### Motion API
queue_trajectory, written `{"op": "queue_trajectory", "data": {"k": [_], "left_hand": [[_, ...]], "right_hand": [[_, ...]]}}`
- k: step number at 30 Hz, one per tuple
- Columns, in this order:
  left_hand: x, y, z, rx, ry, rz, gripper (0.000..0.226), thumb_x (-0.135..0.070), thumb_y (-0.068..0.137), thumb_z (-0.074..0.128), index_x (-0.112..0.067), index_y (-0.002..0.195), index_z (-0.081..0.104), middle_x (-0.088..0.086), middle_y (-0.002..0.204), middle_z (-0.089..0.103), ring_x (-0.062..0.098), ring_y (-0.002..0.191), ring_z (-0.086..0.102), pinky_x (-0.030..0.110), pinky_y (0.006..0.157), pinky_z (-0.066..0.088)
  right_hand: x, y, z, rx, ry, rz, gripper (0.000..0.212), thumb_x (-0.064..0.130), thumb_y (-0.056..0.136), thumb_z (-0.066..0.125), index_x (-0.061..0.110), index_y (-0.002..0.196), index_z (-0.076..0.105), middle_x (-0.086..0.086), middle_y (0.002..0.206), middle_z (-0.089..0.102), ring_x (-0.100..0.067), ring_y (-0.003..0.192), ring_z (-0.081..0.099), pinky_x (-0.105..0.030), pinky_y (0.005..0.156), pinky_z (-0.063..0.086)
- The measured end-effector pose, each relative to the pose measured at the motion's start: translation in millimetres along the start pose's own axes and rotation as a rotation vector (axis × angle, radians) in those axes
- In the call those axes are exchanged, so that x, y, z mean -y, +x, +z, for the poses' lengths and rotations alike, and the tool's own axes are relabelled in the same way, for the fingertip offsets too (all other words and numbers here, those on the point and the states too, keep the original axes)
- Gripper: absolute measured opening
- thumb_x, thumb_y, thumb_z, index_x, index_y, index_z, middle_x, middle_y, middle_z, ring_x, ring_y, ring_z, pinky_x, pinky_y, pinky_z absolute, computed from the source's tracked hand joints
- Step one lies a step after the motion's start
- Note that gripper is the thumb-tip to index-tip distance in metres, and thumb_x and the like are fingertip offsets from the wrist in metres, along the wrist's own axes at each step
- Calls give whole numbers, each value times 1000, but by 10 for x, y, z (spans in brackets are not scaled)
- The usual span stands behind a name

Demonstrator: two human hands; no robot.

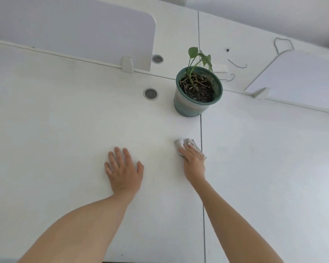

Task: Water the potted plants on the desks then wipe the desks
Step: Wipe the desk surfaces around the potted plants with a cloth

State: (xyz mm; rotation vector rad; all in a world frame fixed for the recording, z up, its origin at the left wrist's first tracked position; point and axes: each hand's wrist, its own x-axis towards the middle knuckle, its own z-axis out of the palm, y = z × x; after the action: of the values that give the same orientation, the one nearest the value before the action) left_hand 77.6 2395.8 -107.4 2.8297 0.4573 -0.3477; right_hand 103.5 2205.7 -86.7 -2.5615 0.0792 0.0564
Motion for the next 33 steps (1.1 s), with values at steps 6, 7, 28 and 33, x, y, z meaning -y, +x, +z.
{"op": "queue_trajectory", "data": {"k": [6, 7, 28, 33], "left_hand": [[21, -30, -50, 9, -79, 22, 66, -42, 93, 34, -11, 147, 14, 12, 158, 6, 31, 145, 2, 46, 114, 6], [29, -37, -63, 4, -107, 29, 65, -41, 92, 36, -10, 147, 18, 12, 158, 9, 31, 145, 4, 46, 113, 7], [915, -2474, 54, -52, -1077, -345, 17, -10, 95, 43, -15, 94, 60, 3, 85, 64, 22, 85, 59, 22, 71, 43], [1163, -2967, 221, 13, -1022, -496, 20, -16, 95, 45, -18, 82, 60, 0, 82, 64, 19, 79, 59, 20, 67, 43]], "right_hand": [[245, -257, -236, 135, 361, 288, 46, -6, 85, 35, 18, 111, 65, -8, 111, 62, -23, 105, 53, -15, 76, 40], [278, -317, -301, 86, 480, 342, 44, -5, 87, 35, 20, 109, 65, -4, 102, 63, -20, 99, 55, -11, 71, 41], [208, -2178, -236, 231, 472, 44, 33, 8, 94, 40, 16, 120, 58, 10, 100, 57, -8, 87, 53, -3, 72, 37], [324, -2366, -28, 416, 386, -132, 33, 9, 94, 39, 13, 122, 57, 2, 109, 62, -8, 88, 52, 5, 66, 34]]}}
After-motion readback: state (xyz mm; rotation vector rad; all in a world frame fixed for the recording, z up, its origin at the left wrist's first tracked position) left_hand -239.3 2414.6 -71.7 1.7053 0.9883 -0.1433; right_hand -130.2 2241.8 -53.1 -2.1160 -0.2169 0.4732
